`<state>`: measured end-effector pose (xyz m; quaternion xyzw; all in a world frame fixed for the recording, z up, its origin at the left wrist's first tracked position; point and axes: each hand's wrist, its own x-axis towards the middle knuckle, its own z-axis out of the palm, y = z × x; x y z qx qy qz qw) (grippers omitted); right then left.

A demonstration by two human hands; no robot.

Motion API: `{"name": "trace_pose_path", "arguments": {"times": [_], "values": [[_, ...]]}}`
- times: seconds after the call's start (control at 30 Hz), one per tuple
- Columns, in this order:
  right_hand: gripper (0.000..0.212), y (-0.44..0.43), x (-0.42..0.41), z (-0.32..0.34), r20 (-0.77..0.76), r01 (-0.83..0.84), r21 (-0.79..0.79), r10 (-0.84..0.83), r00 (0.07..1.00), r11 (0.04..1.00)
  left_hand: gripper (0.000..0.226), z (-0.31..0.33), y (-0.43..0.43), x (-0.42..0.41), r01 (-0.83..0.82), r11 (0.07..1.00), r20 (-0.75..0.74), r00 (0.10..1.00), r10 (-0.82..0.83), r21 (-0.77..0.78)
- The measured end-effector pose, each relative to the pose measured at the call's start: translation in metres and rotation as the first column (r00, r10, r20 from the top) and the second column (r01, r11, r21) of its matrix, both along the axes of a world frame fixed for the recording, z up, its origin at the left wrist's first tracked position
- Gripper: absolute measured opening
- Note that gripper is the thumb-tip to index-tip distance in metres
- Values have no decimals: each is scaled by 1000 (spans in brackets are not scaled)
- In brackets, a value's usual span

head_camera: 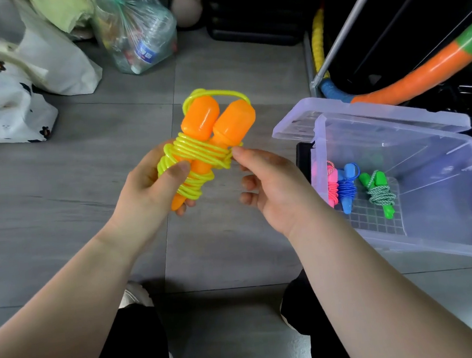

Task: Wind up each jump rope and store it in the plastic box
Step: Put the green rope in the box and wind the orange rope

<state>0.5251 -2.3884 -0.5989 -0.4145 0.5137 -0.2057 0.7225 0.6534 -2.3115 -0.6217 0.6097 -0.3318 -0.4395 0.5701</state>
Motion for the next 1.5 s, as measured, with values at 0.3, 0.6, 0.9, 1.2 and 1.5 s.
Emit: {"name": "trace_pose_path", "arguments": {"times": [0.3, 0.6, 0.9, 1.2, 1.5], "values": [[41, -2, 12, 1, 212, 248, -80, -227, 951, 965, 15, 6, -5, -10, -37, 999, -138, 990, 38, 10], [33, -8, 11, 1, 364, 441, 254, -507, 781, 861, 23, 14, -6, -14, -66, 996, -274, 960, 50, -51], [24, -5, 4, -14, 209, 170, 186, -208, 956, 968, 22, 3, -4, 1, -163, 986, -140, 976, 168, 43], [38, 12, 15, -19, 210, -46, -57, 57, 976, 997, 40, -10, -9, -11, -112, 989, -88, 989, 120, 96], [43, -5, -10, -26, 127, 135, -177, -114, 985, 975, 40, -9, -25, -38, 193, 971, -69, 980, -184, 139]]}}
